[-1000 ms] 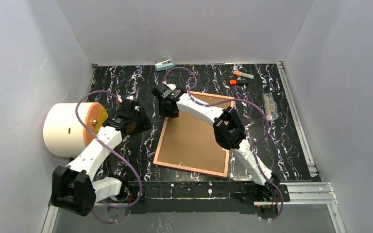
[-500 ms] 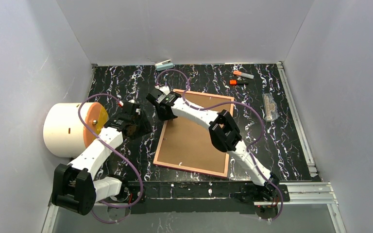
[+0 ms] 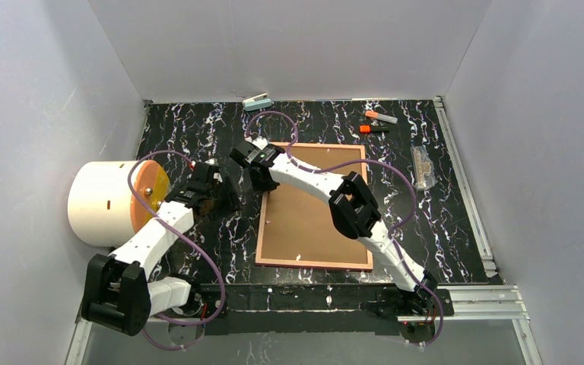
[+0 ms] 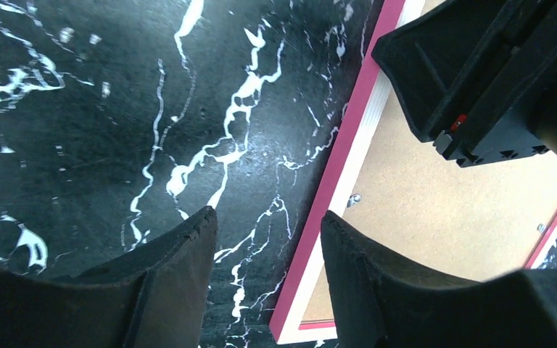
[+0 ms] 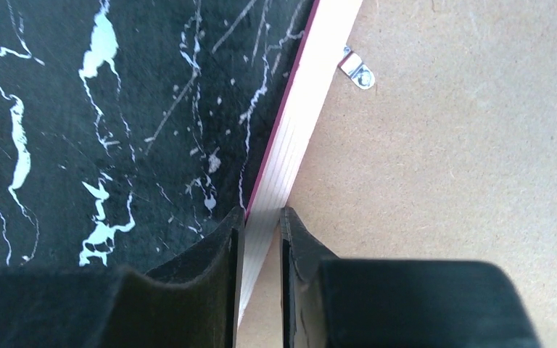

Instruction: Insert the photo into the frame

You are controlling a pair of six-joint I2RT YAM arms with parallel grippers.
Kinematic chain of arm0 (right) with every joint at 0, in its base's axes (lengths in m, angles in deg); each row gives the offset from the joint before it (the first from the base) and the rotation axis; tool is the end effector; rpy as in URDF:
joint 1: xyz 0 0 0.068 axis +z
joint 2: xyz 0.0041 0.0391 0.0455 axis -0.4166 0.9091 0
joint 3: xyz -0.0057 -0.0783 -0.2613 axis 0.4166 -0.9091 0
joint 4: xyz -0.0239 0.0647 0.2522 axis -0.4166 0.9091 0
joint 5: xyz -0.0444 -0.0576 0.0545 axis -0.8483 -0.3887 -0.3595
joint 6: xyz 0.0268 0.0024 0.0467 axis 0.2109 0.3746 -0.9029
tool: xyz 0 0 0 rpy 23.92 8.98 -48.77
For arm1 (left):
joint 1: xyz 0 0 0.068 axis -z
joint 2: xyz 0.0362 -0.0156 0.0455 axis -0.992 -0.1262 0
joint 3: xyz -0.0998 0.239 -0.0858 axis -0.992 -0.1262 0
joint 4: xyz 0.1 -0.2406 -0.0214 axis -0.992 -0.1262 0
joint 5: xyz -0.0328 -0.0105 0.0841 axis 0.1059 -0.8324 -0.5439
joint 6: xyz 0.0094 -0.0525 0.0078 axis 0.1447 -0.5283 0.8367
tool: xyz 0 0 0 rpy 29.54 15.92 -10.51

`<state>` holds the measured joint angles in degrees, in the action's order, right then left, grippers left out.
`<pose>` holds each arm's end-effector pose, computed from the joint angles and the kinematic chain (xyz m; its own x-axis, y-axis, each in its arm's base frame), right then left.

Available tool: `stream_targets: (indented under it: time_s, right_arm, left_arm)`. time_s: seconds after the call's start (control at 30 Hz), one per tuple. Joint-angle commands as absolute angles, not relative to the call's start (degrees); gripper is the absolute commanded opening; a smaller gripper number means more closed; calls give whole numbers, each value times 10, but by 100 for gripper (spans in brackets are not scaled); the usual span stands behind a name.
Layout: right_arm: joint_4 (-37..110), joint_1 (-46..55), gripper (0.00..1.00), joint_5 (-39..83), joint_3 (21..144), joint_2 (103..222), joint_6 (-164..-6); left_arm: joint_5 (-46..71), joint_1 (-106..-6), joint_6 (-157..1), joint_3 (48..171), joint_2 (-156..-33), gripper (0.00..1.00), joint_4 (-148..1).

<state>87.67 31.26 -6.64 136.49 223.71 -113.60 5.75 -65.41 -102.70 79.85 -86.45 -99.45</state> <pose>0.3065 0.4293 0.1871 -0.8060 -0.2232 -0.5483 -0.2617 0.9651 -0.0083 0.2270 -0.0717 0.2246 -0.7666 -0.3760 -0.5204 -0.1704 0.9006 -0.3998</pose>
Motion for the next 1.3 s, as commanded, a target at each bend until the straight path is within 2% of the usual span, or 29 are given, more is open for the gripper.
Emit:
stream_targets:
  time_s: [0.0,0.3,0.57,0.73,0.93,1.27]
  right_arm:
    - [935,310,12,-40,1367,2195,-1151]
    - [917,294,7,12,1365,2133,-1227]
    - [905,279,7,58,1346,2095,-1248]
    - [898,271,7,86,1326,2067,-1254]
    - [872,256,7,117,1280,2019,-1265]
    - [853,243,7,156,1264,1997,-1273]
  left_arm:
    - [153,-657,-1018,776,-877,53,-955]
    - [307,-657,-1043,749,-920,61,-842]
    - [370,-658,-1052,768,-972,62,-800]
    - [425,-661,-1037,819,-992,62,-812]
    - [525,-661,-1117,815,-1007,55,-716]
    - [542,-661,-1159,794,-1014,46,-669]
